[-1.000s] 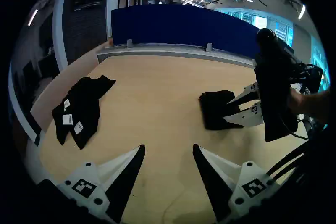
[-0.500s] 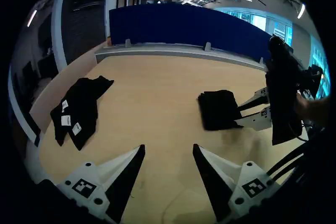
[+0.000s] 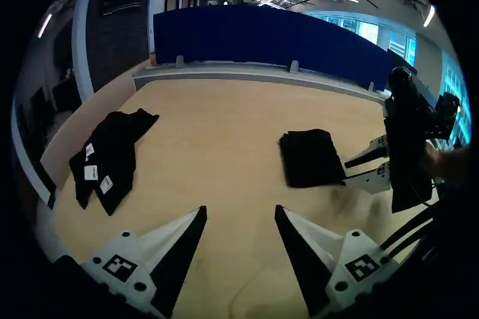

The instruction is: Fold towel

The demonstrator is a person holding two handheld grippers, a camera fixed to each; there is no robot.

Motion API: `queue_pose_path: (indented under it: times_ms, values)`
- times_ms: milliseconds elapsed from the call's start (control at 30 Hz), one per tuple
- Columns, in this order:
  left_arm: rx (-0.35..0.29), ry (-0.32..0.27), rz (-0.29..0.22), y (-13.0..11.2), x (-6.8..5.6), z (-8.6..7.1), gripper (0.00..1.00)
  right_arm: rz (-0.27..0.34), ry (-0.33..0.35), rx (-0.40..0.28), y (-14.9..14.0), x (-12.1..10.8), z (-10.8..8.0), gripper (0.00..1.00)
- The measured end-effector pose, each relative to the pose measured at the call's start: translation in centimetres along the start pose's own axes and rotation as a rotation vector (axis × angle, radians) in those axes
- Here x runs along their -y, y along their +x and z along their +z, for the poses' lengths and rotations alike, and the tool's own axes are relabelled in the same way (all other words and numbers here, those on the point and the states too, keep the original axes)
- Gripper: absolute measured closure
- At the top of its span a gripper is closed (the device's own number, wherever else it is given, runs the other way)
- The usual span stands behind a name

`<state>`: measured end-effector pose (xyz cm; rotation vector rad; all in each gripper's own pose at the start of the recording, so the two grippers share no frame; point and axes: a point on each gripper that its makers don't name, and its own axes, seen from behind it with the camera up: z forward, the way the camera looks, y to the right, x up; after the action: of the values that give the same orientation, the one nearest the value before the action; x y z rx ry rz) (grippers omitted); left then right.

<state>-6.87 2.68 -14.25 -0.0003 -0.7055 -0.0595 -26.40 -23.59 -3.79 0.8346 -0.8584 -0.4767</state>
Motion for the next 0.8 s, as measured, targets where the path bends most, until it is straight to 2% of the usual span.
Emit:
queue_pose_path:
  times_ms: [100,167,300,667,800]
  values:
    - [0.0,0.001,0.001,0.0,0.0,-0.1,0.16,0.0,0.0,0.011,-0.5,0.1,0.2,0.34]
    - [0.0,0.003,0.0,0.0,0.1,-0.1,0.16,0.001,0.001,0.018,-0.8,0.1,0.3,0.39]
    - [0.0,0.006,-0.004,0.0,0.3,-0.1,0.16,0.009,-0.001,0.026,-1.1,0.1,0.4,0.53]
    - [-0.001,0.003,0.001,-0.2,0.0,-0.2,0.16,0.031,0.001,0.037,-1.8,0.2,0.8,0.75]
    - [-0.001,0.002,0.003,-0.2,-0.1,-0.2,0.16,0.034,0.004,0.034,-1.8,0.2,0.8,0.89]
